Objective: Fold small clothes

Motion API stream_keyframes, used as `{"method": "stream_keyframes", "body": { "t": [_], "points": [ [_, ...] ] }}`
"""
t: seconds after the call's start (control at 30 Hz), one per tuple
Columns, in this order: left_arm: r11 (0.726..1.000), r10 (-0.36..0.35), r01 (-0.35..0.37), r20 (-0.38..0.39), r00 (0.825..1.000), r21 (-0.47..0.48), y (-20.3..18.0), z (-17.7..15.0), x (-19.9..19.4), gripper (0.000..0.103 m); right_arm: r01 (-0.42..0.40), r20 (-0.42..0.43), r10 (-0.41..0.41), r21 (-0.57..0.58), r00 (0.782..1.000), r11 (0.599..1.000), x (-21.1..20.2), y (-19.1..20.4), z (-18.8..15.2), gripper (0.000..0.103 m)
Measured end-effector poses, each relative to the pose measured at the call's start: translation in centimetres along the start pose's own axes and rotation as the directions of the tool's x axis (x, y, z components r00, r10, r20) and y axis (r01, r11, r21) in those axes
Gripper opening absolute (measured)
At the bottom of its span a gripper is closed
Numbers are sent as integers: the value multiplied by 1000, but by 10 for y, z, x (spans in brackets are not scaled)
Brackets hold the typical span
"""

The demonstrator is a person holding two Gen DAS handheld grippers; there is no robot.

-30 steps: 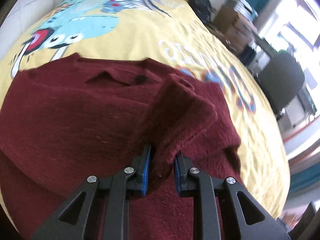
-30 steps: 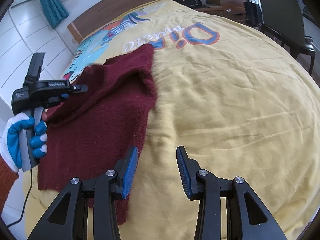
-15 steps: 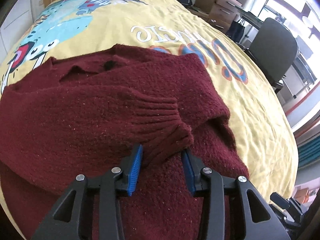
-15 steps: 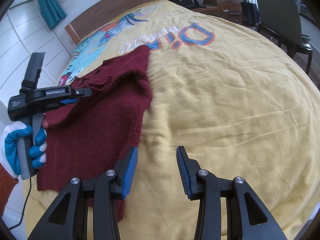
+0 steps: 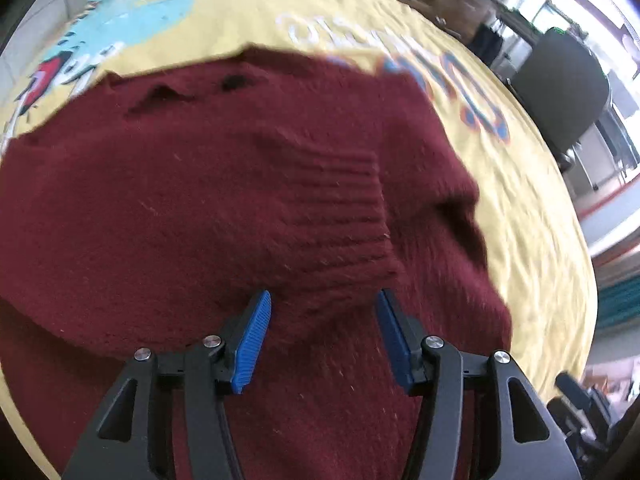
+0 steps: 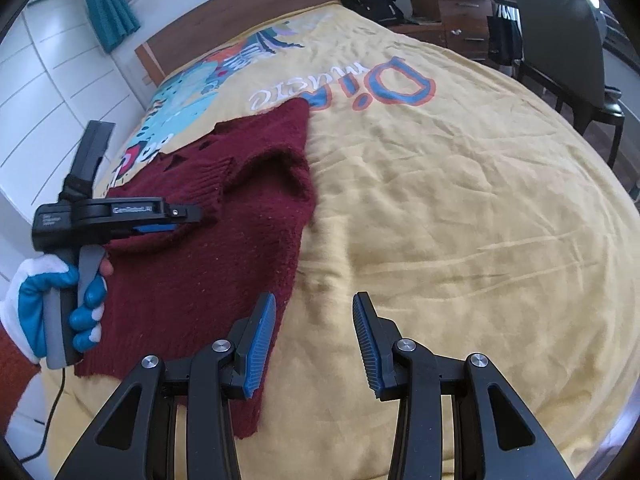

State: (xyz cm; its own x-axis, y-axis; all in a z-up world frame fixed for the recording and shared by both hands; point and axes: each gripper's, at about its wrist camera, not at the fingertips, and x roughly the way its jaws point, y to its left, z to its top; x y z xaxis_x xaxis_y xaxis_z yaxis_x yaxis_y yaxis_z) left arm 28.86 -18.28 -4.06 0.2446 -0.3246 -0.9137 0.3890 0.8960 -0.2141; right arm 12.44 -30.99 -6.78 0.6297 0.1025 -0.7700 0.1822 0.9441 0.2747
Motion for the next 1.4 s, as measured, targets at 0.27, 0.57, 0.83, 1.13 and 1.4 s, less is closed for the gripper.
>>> {"method": "stream_keyframes", "body": {
  "t": [0.27, 0.57, 0.83, 1.13, 1.4],
  "points": [
    [999, -3, -1, 110, 994, 42, 2, -20, -52, 49, 16, 17, -16, -11, 1000, 1000, -19, 8, 0, 43],
    [999, 26, -16, 198, 980, -48, 62, -69, -122, 49, 6, 26, -5, -32, 1000, 999, -38, 29, -10, 47],
    [985, 112, -82, 199, 974, -153, 127, -141, -176, 52, -12, 36, 13, -48, 999, 999, -50, 49, -21, 52],
    [941, 184, -119, 185, 965, -316, 187, -208, -215, 53, -18, 28, 19, -47, 999, 999, -57, 53, -37, 54],
    [912, 175, -93, 173, 969, -400, 206, -242, -220, 55, -19, 7, 20, -47, 1000, 999, -58, 50, -48, 56]
  ]
}}
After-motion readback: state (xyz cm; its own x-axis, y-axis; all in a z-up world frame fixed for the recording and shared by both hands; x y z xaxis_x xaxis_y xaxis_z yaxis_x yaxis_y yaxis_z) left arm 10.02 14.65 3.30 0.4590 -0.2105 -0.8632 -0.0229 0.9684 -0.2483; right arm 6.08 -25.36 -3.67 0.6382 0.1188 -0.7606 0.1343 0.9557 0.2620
